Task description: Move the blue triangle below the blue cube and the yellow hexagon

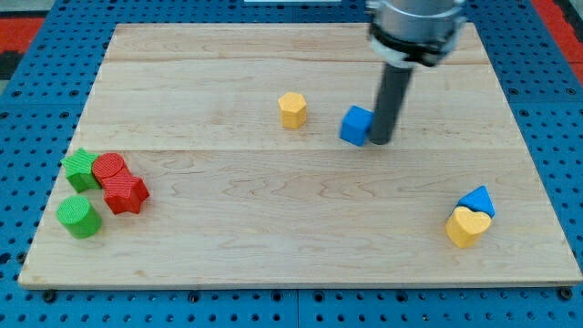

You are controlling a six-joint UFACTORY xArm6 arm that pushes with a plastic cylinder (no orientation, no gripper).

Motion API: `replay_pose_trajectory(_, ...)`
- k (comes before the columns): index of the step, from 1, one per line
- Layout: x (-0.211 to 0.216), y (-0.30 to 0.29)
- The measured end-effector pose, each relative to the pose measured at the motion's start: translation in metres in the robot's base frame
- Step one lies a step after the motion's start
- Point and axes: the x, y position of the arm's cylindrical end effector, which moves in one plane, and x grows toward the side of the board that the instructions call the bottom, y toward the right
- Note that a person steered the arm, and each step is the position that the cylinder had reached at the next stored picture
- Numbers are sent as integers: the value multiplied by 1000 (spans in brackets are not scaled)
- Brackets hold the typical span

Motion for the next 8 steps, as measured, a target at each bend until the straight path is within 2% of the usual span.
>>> replay_pose_trajectory(1, -15, -42)
replay_pose_trajectory(3, -17, -29)
replay_pose_trajectory(4, 10, 4)
replay_pose_trajectory(5, 60, 80)
replay_pose_trajectory(6, 76, 184)
replay_pose_trajectory(7, 130, 207)
replay_pose_trajectory(8, 182, 168)
